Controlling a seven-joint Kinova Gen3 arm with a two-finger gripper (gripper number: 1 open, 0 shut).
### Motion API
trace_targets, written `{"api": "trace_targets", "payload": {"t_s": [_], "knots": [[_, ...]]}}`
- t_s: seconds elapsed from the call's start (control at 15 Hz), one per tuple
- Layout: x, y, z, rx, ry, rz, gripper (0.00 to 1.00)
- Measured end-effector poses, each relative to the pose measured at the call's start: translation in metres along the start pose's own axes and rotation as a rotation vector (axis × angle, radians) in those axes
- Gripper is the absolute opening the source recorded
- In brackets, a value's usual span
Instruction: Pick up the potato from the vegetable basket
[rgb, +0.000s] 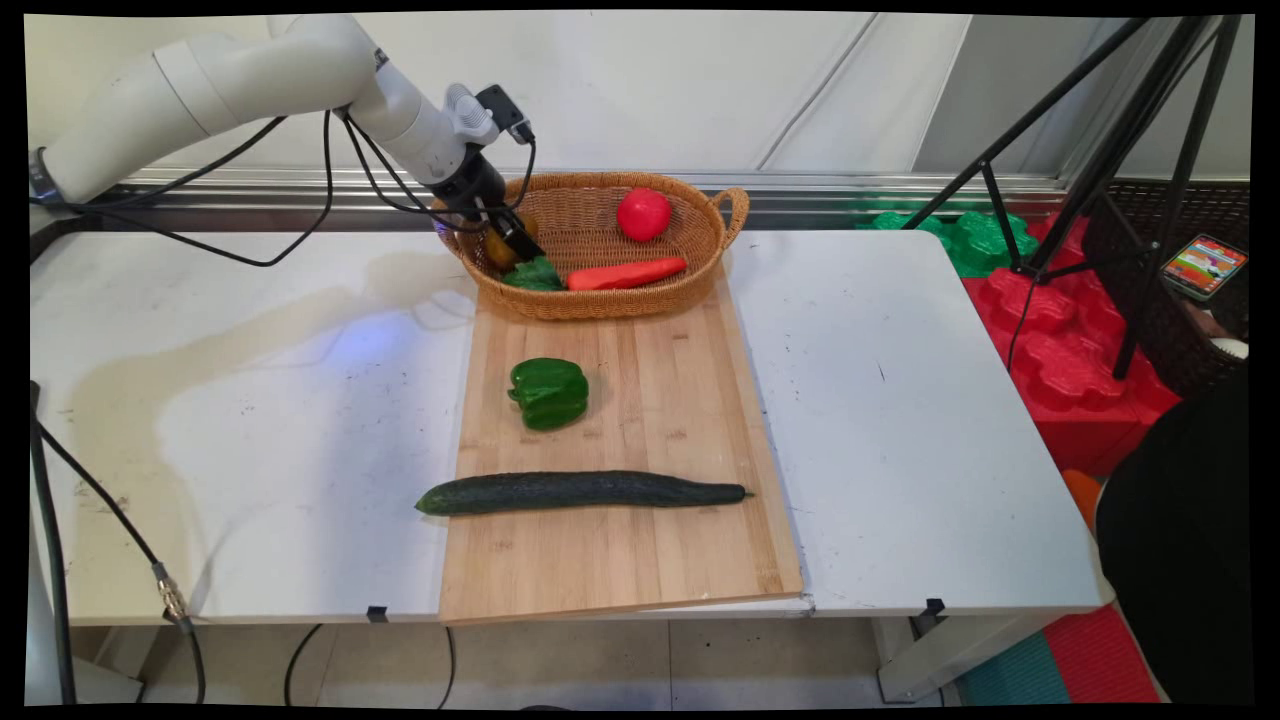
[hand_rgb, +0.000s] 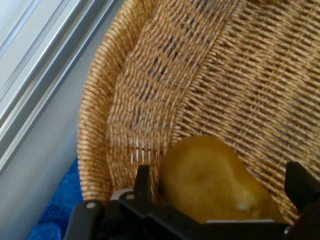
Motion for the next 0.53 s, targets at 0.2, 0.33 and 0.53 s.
{"api": "trace_targets", "payload": {"t_s": [0.2,0.33,0.53], "knots": [[0.0011,0.0015,-0.0029,0.004,0.009,0.017,1.0],[0.0014,0.0031,-0.0048,0.004,0.013,0.026,1.0],[0.0003,0.0072,-0.009,0.001,0.019,0.042,1.0]]}}
